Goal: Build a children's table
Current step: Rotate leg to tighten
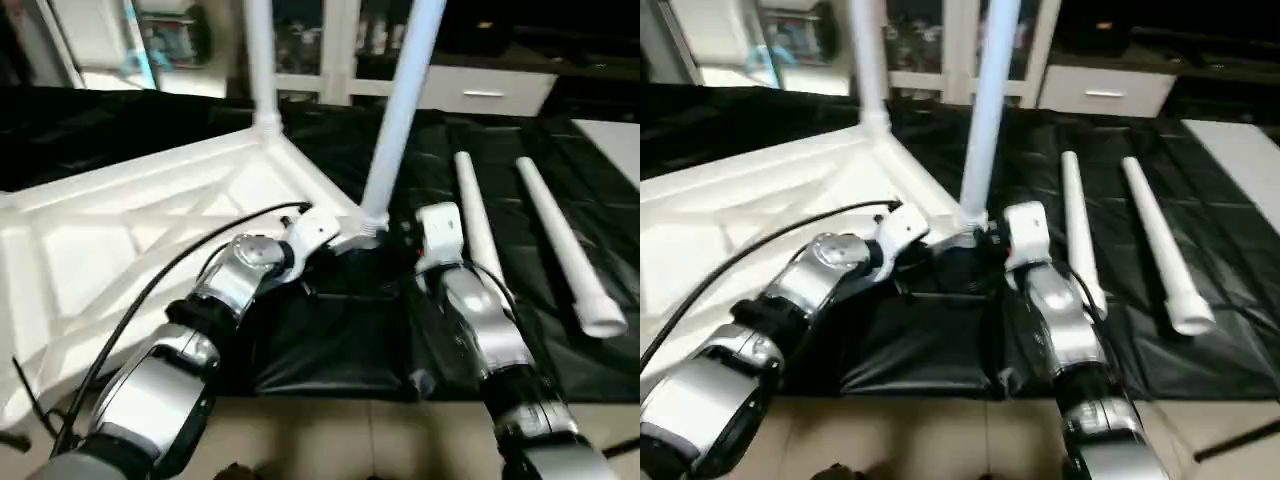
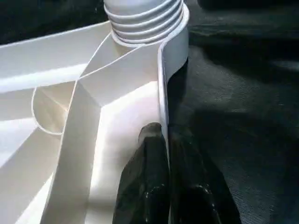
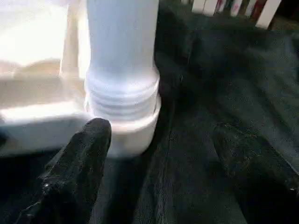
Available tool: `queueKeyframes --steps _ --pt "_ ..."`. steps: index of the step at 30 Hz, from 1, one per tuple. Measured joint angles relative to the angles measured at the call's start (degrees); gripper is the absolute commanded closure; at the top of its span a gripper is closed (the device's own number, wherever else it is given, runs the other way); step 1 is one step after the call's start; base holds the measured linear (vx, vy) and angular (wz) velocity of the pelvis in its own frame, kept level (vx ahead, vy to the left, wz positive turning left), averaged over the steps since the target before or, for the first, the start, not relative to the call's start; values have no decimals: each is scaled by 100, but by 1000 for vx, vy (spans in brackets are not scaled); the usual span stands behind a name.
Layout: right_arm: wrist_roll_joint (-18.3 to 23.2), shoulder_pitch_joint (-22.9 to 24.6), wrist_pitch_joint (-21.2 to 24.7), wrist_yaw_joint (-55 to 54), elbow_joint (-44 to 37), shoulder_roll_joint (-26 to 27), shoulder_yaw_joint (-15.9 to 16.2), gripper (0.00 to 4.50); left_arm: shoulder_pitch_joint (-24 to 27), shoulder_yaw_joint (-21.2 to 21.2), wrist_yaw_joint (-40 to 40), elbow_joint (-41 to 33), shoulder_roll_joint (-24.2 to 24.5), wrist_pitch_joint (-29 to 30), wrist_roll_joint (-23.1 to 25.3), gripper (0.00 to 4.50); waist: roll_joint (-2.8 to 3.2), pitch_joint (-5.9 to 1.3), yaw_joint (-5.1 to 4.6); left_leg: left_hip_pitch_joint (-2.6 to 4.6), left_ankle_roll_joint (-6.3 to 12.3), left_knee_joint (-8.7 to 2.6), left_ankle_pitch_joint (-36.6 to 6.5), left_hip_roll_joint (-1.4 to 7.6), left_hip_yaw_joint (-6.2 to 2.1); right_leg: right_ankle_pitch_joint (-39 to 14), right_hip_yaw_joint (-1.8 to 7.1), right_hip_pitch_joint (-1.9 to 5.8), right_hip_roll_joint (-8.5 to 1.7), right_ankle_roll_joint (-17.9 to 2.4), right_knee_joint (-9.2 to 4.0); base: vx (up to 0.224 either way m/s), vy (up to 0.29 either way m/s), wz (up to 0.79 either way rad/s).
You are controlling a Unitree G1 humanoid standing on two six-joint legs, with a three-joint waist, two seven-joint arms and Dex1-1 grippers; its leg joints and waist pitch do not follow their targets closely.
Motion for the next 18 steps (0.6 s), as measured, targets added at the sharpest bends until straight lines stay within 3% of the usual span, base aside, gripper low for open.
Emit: queueKeyframes --steps 4,11,18 --pt "-39 188 147 -9 -212 -3 69 75 -144 -45 41 288 -84 -324 83 450 39 -4 -9 -17 55 14 33 -2 9 -25 12 -14 -4 -4 -1 0 0 0" --pt "-99 267 407 -32 -624 11 77 75 -293 -90 84 838 -165 -1032 268 450 49 -5 -9 -18 44 15 23 -3 54 -25 29 -17 -11 -5 -3 0 0 0" --pt "-113 295 541 2 -674 15 133 75 -377 -101 327 1118 -239 -1262 430 450 53 -5 -17 -10 42 14 22 -2 72 -22 63 -12 -7 -1 2 0 0 0"
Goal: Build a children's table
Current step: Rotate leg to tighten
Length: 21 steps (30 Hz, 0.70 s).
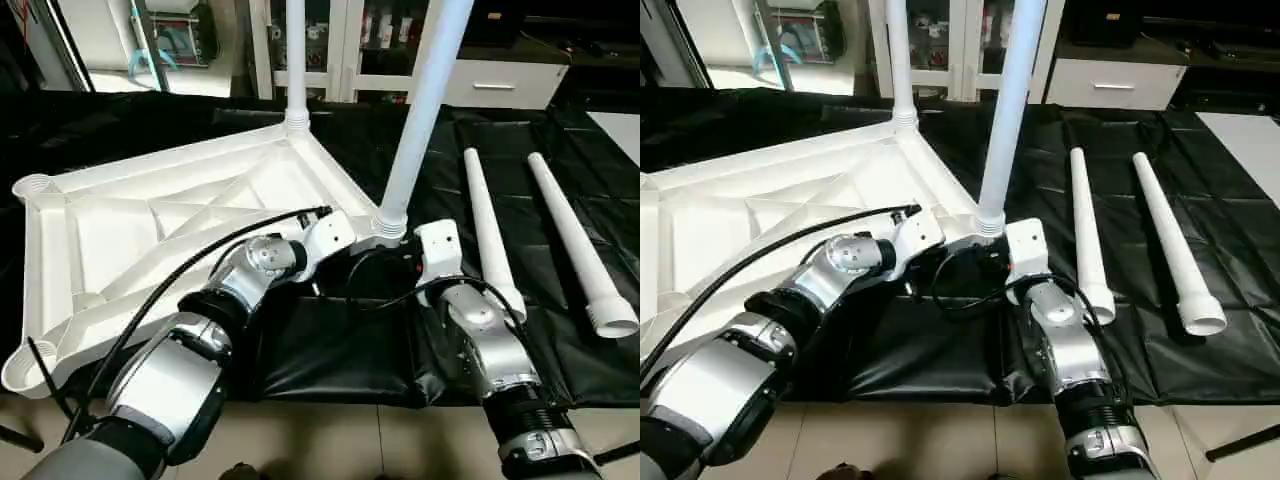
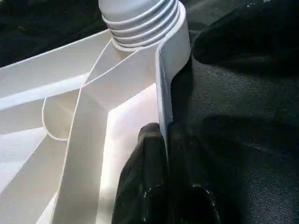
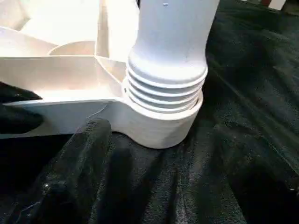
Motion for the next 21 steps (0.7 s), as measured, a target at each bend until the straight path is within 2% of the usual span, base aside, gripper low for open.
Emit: queueKeyframes --steps 3,4,8,13,17,21 --pt "0 12 58 27 -163 3 11 75 -72 22 217 159 -35 -20 43 450 -3 2 -33 4 6 7 4 -3 8 1 34 -2 2 2 0 0 0 0" --pt "0 14 71 30 -183 3 11 75 -96 60 219 199 -39 -19 42 403 -4 2 -38 3 8 11 4 -4 13 1 40 -3 2 2 -1 0 0 0" --pt "1 66 159 45 -211 4 22 75 -158 593 317 115 -122 -97 -426 376 -50 8 -29 -17 22 16 2 -6 17 1 47 -21 3 1 -2 0 0 0" --pt "35 201 180 188 -473 -18 37 75 -310 1097 313 -192 -81 -22 -920 330 -58 6 -37 -23 33 25 3 -4 21 2 50 -29 3 1 4 0 0 0" --pt "455 505 384 901 -1211 -218 49 75 -46 1337 -500 -835 186 488 -1342 318 -68 11 -37 -22 32 31 2 1 21 2 50 -31 6 1 11 0 0 0" --pt "1181 887 946 2158 -2337 -806 273 75 872 1032 -1938 -2280 791 1266 -1609 318 -72 11 -28 -21 38 31 0 3 22 1 52 -32 9 1 11 0 0 0"
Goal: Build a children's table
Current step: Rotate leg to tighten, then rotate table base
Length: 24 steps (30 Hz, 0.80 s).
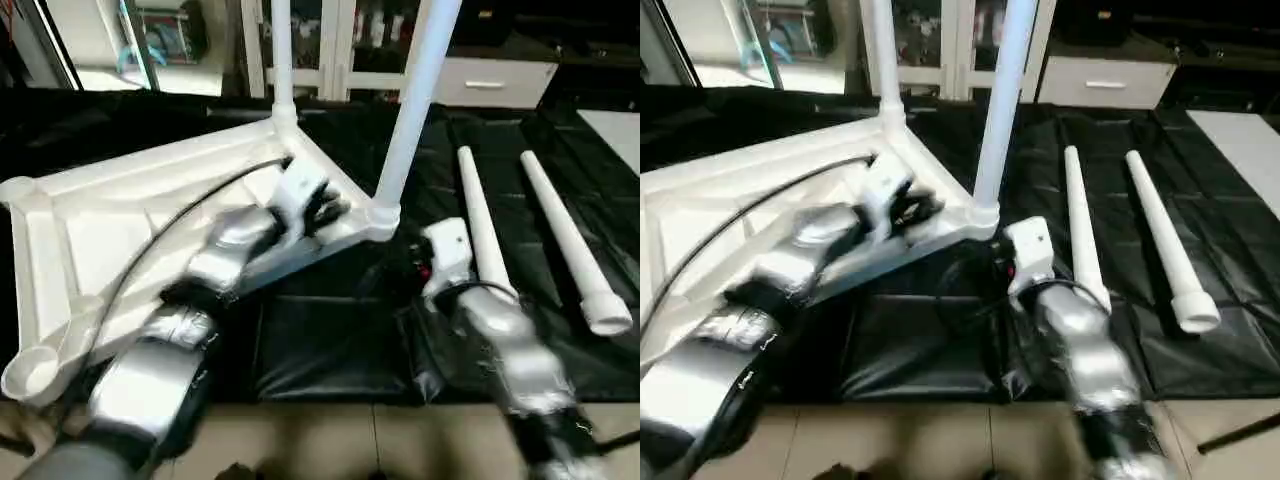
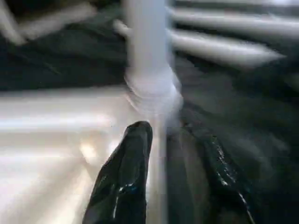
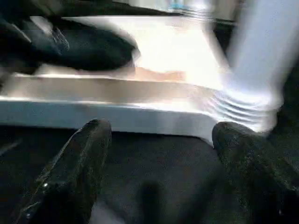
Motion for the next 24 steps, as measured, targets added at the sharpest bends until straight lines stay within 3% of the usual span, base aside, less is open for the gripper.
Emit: queueKeyframes --steps 5,9,15,24 --pt "418 304 593 1014 -938 -785 231 75 824 -656 -1198 -1462 897 1105 -26 318 0 -1 26 1 -15 21 -7 1 -1 -1 10 2 0 1 21 0 0 0" --pt "526 510 889 1388 -1272 -1190 265 75 1026 -781 -1360 -1948 1174 1623 168 318 -4 -1 34 28 -17 26 -7 -3 3 -16 27 32 0 27 24 0 0 0" --pt "570 664 1096 1505 -1594 -1308 449 75 888 -927 -667 -1710 1189 1877 748 318 -16 0 -9 56 -19 24 -6 -4 -8 -33 26 57 3 55 23 0 0 0" --pt "569 675 1246 1443 -1659 -1292 447 75 93 -900 850 -614 593 1784 1131 318 -25 5 -4 43 -19 31 -5 -6 -18 -32 21 58 4 56 15 0 0 0"
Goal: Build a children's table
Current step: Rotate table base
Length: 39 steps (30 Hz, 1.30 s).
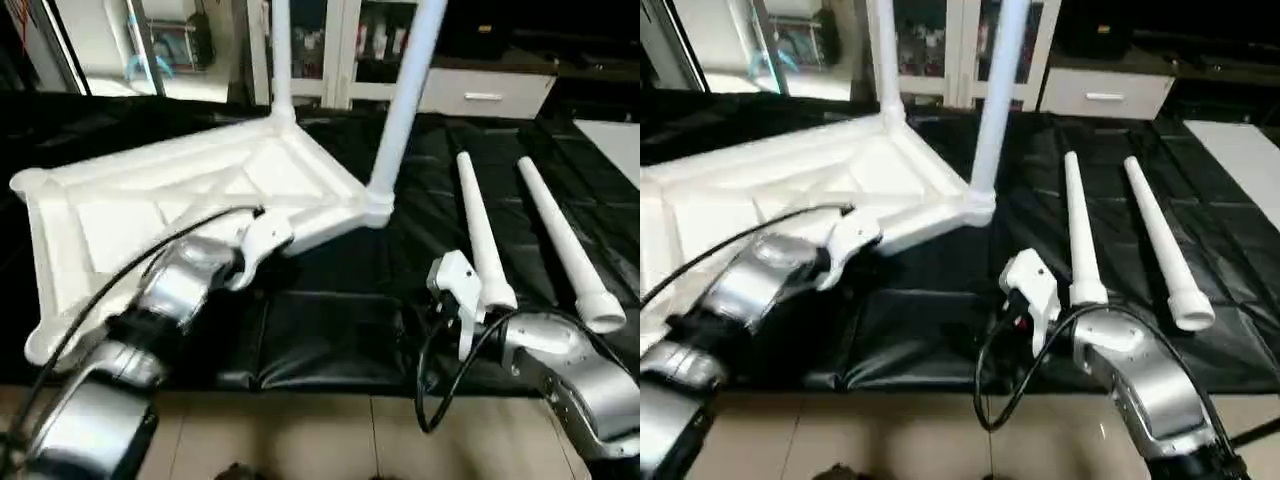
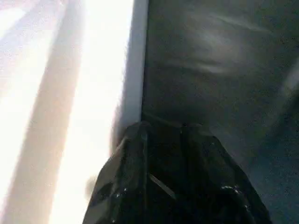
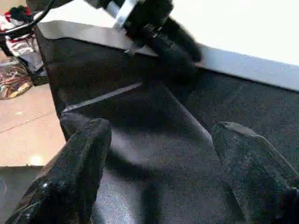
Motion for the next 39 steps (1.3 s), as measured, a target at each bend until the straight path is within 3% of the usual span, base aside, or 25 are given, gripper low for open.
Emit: queueKeyframes --steps 4,7,10,13,16,17,19,21,25,28,30,35,39 --pt "-54 23 0 -122 17 -6 -6 75 -425 39 635 742 -350 -304 97 318 -1 0 15 -13 1 7 0 -1 -2 4 1 -3 0 1 -1 0 0 0" --pt "-182 -1 -2 -274 129 24 -7 75 -818 40 1420 1649 -672 -953 213 318 -4 -2 26 -26 1 20 1 0 -8 19 -2 -6 0 16 -1 0 0 0" --pt "-257 -1 -3 -376 195 47 -7 75 -1046 151 1901 1967 -781 -1462 233 318 -2 -4 16 -31 1 23 0 2 -11 38 -5 -9 0 -9 1 0 0 0" --pt "-249 -1 -2 -435 190 70 -8 75 -1094 497 2001 2000 -1014 -1857 19 318 3 -6 50 -40 15 22 -11 1 -9 29 -6 -12 -1 1 0 0 0 0" --pt "-227 0 -2 -465 168 136 -11 75 -1093 963 1986 1893 -1304 -2053 -494 318 3 -6 105 -73 25 26 -9 2 -10 29 -10 -38 -2 -1 0 0 0 0" --pt "-219 3 -2 -503 147 202 -24 75 -1064 1223 1854 1622 -1390 -2040 -859 318 1 -5 117 -84 29 30 -6 2 -8 29 -9 -51 -3 -2 8 0 0 0" --pt "-217 4 -3 -546 103 261 -25 75 -1047 1343 1587 1041 -1396 -1904 -1209 318 3 -6 131 -83 23 31 -10 3 -6 30 -7 -55 -4 -2 15 0 0 0" --pt "-217 5 -5 -568 75 273 -25 75 -931 1302 1142 224 -1173 -1611 -1374 318 9 -10 116 -68 19 33 -10 3 -1 30 -2 -53 -5 -3 27 0 0 0" --pt "-213 21 -8 -573 57 288 -31 75 -530 1201 645 -354 -745 -1234 -1364 318 18 -15 97 -52 12 37 -9 3 -2 26 3 -49 -5 5 49 0 0 0" --pt "-208 75 -20 -558 6 294 -6 75 208 965 -15 -1046 219 -663 -1231 318 19 -14 -5 -40 -3 33 0 8 -13 10 2 -53 3 31 68 0 0 0" --pt "-218 168 -22 -558 8 277 -7 75 620 942 -372 -1394 894 -168 -1142 318 19 -14 -14 -37 -14 30 6 9 -28 10 1 -54 12 31 73 0 0 0" --pt "-224 190 -28 -554 6 285 16 75 746 829 -789 -1780 1603 233 -847 318 24 -11 82 -35 -14 31 6 3 -23 4 26 -11 11 39 62 0 0 0" --pt "-228 195 -44 -548 7 280 21 75 841 744 -1062 -1914 2118 681 -694 318 23 -11 50 -15 -14 31 6 -3 -19 1 38 0 10 45 61 0 0 0"
